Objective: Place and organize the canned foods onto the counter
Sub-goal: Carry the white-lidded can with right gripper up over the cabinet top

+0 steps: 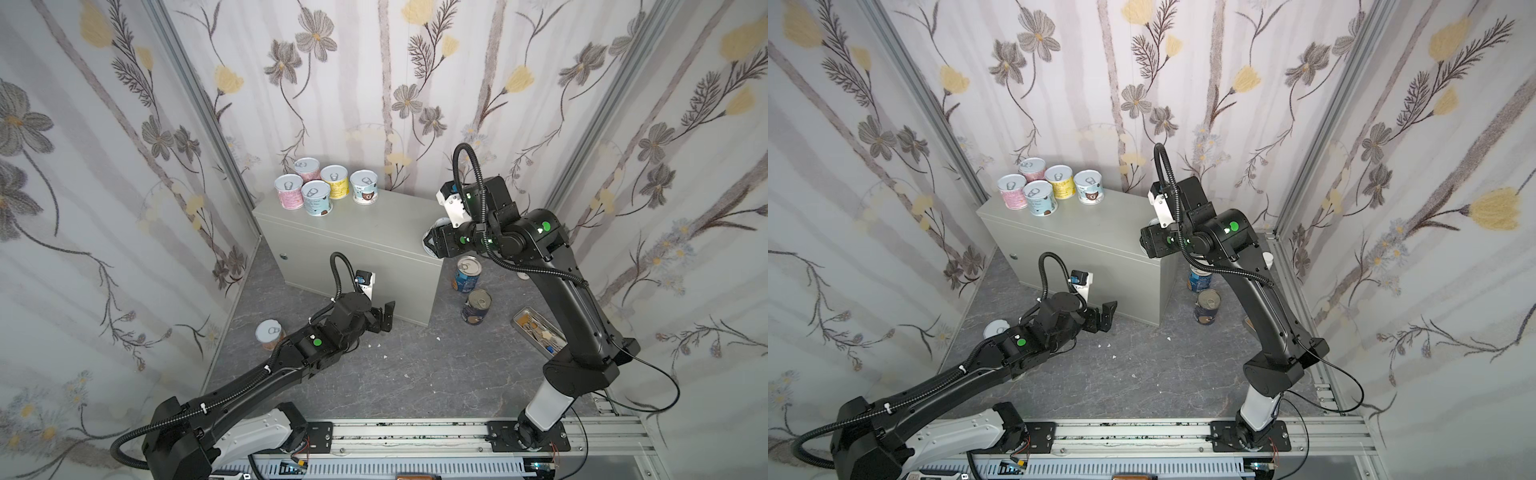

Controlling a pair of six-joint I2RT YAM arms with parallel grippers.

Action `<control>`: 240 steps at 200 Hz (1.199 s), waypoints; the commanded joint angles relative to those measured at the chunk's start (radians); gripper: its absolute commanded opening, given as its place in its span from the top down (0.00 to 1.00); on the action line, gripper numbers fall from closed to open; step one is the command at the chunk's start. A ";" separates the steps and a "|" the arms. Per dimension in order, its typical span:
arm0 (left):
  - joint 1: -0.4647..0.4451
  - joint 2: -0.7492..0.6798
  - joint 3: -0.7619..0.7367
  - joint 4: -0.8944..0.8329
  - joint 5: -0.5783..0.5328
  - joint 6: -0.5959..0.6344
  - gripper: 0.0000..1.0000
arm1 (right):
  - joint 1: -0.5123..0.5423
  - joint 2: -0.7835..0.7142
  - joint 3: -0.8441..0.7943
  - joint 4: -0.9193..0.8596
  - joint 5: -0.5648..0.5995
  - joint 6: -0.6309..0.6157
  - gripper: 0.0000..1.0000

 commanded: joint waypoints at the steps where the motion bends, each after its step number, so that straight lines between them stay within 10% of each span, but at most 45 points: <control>1: 0.001 -0.008 -0.001 0.010 -0.003 0.008 0.00 | 0.001 0.024 0.002 0.042 0.013 -0.014 0.47; 152: 0.006 -0.020 -0.014 0.004 -0.005 -0.001 0.00 | 0.001 0.099 0.002 0.108 -0.015 -0.050 0.15; 240: 0.011 -0.036 -0.027 -0.004 -0.002 -0.007 0.00 | 0.010 0.156 0.002 0.235 -0.081 -0.011 0.23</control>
